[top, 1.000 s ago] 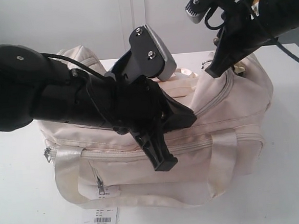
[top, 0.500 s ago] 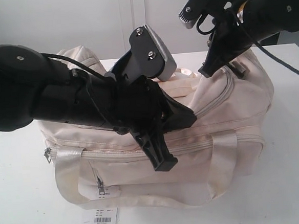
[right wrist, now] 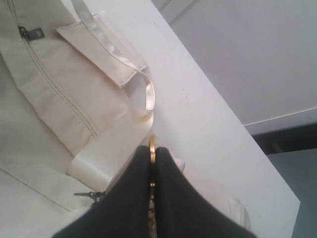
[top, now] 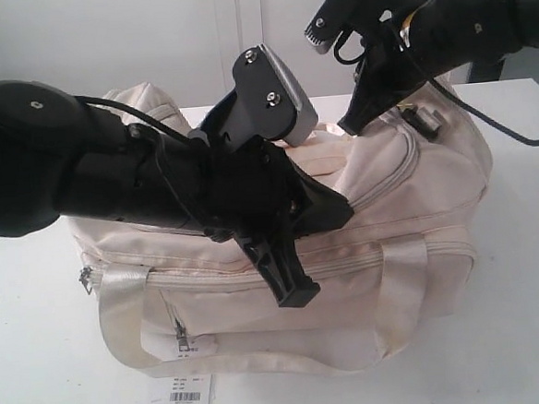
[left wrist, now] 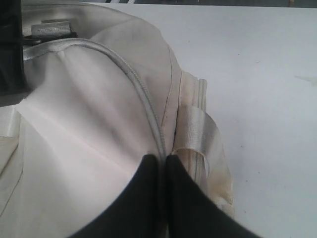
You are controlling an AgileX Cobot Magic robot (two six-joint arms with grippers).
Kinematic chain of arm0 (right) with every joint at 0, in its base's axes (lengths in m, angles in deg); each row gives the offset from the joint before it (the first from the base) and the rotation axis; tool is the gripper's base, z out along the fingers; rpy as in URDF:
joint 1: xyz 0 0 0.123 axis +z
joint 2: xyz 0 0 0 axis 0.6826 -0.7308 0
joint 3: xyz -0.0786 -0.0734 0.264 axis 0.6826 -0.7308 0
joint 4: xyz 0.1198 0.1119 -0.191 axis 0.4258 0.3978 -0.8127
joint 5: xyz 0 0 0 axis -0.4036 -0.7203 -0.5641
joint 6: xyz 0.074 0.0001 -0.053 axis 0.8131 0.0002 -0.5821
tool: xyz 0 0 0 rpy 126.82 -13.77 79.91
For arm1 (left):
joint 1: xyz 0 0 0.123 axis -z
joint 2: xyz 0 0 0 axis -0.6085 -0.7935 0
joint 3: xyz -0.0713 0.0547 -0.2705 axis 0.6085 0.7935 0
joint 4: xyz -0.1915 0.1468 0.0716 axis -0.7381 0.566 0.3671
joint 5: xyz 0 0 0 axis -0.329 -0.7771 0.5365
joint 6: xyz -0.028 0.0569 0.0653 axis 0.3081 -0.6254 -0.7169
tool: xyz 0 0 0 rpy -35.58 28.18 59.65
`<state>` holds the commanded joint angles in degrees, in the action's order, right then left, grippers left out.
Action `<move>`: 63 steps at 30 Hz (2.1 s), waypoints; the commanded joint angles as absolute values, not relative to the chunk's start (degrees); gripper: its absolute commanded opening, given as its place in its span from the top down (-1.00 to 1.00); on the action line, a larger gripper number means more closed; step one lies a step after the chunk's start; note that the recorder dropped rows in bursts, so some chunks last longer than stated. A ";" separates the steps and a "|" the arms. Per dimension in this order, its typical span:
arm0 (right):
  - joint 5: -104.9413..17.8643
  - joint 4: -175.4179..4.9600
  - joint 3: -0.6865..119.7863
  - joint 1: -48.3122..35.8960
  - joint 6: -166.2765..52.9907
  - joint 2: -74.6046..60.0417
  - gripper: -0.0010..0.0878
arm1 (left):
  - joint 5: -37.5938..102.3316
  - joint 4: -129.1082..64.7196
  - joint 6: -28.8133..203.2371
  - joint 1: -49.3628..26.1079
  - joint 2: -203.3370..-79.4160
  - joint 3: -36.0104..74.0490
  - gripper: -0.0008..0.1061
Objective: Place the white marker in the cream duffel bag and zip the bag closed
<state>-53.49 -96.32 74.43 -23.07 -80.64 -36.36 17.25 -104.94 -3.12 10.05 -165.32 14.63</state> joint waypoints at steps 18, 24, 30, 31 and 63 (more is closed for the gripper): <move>-51.65 -95.46 74.82 -24.74 -75.40 -36.35 -0.11 | 21.19 -107.62 -3.12 10.05 -165.32 14.63 0.99; -62.77 -94.65 74.82 -24.74 -73.52 -30.19 -0.38 | 24.94 -110.57 -0.58 10.05 -165.32 14.63 0.88; -81.63 -90.28 74.82 -24.74 -73.16 -23.60 -0.33 | 27.66 -110.57 7.11 10.05 -165.32 14.63 -0.27; -84.16 -89.68 74.82 -24.74 -73.16 -22.79 -0.29 | 27.78 -110.57 8.50 10.05 -165.18 14.63 -0.32; -104.94 -68.97 63.72 -20.76 -93.58 -9.05 0.98 | -26.48 -33.62 67.33 3.73 -142.08 16.89 0.99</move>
<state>-104.94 -68.97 63.72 -20.76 -93.58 -9.05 -26.48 -33.62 67.33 3.73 -142.08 16.89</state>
